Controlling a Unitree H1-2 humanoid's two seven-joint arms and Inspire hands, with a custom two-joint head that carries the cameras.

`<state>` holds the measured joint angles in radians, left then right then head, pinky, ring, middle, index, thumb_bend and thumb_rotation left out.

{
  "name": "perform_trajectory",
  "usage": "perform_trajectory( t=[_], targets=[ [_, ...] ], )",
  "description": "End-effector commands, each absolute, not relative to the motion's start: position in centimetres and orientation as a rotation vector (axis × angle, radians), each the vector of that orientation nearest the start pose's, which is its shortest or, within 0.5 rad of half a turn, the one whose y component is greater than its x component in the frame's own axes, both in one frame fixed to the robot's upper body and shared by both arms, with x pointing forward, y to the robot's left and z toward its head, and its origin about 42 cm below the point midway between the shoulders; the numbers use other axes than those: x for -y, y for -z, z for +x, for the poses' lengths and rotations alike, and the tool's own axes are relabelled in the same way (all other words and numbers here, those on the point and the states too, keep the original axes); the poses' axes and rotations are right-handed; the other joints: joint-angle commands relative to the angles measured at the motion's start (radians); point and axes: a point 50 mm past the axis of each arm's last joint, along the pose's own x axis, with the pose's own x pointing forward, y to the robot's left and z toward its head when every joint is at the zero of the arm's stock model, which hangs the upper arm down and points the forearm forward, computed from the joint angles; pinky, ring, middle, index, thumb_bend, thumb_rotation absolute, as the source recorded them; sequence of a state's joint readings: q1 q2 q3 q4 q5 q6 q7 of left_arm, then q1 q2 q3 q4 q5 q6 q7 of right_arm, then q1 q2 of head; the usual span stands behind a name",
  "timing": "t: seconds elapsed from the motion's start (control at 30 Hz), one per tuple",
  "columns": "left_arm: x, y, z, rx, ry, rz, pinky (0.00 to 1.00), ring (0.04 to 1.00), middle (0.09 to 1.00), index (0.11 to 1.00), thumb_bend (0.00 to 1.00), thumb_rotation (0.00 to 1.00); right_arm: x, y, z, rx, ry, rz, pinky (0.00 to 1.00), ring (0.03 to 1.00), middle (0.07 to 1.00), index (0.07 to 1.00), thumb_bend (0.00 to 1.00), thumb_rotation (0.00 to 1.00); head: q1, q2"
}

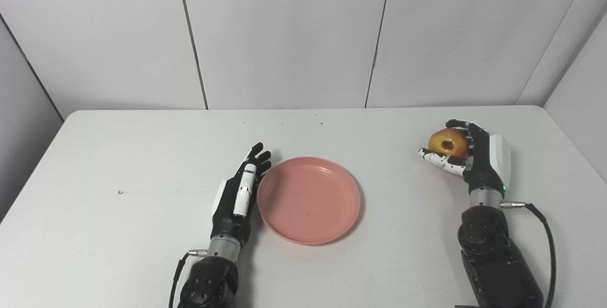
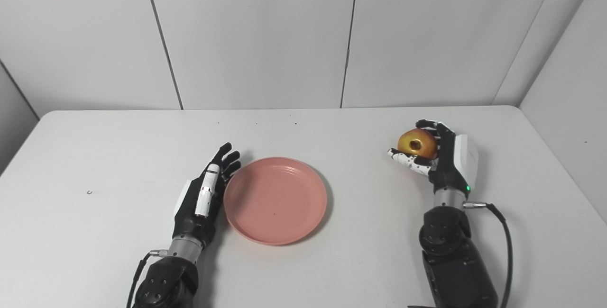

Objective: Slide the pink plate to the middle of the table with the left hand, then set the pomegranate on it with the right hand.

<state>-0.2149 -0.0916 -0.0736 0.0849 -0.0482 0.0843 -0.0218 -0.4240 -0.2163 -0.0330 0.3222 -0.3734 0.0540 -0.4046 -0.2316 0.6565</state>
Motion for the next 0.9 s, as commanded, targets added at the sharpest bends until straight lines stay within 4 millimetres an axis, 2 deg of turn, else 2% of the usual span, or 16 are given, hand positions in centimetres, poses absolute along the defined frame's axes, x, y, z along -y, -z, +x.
perform_trajectory(
  t=[0.0,0.17,0.3,0.5,0.57,0.67,0.87],
  targets=[
    [-13.4,-14.3,35.0,0.086,0.175,-0.117,0.91,0.919,0.913,0.902,0.28,1.00,28.4,-20.1,41.8,0.307,0.421,-0.526,0.35,0.455,0.584,0.611,0.50,0.00,0.001,0.000],
    [-13.4,-14.4,35.0,0.089,0.177,-0.108,0.91,0.920,0.915,0.905,0.28,1.00,26.8,-21.3,40.9,0.385,0.362,-0.494,0.31,0.451,0.588,0.615,0.50,0.00,0.002,0.001],
    [-13.4,-14.3,35.1,0.090,0.174,-0.103,0.91,0.920,0.916,0.904,0.28,1.00,25.2,-22.2,40.1,0.419,0.312,-0.477,0.39,0.459,0.587,0.607,0.50,0.00,0.001,0.003],
    [-13.4,-14.3,35.2,0.095,0.174,-0.104,0.92,0.925,0.921,0.907,0.27,1.00,22.7,-22.9,38.9,0.466,0.225,-0.466,0.41,0.460,0.585,0.614,0.50,0.00,0.003,0.007],
    [-13.4,-14.3,35.3,0.100,0.171,-0.103,0.92,0.925,0.923,0.908,0.27,1.00,21.7,-22.9,38.6,0.476,0.197,-0.464,0.45,0.464,0.584,0.608,0.50,0.00,0.005,0.008],
    [-13.4,-14.2,35.4,0.108,0.163,-0.103,0.92,0.923,0.920,0.903,0.26,1.00,20.3,-22.6,38.2,0.499,0.144,-0.452,0.42,0.462,0.585,0.608,0.50,0.00,0.009,0.008],
    [-13.6,-14.0,35.7,0.110,0.141,-0.083,0.91,0.922,0.917,0.895,0.27,1.00,17.7,-21.9,37.4,0.512,0.051,-0.462,0.45,0.462,0.562,0.600,0.50,0.00,0.007,0.011]
  ],
)
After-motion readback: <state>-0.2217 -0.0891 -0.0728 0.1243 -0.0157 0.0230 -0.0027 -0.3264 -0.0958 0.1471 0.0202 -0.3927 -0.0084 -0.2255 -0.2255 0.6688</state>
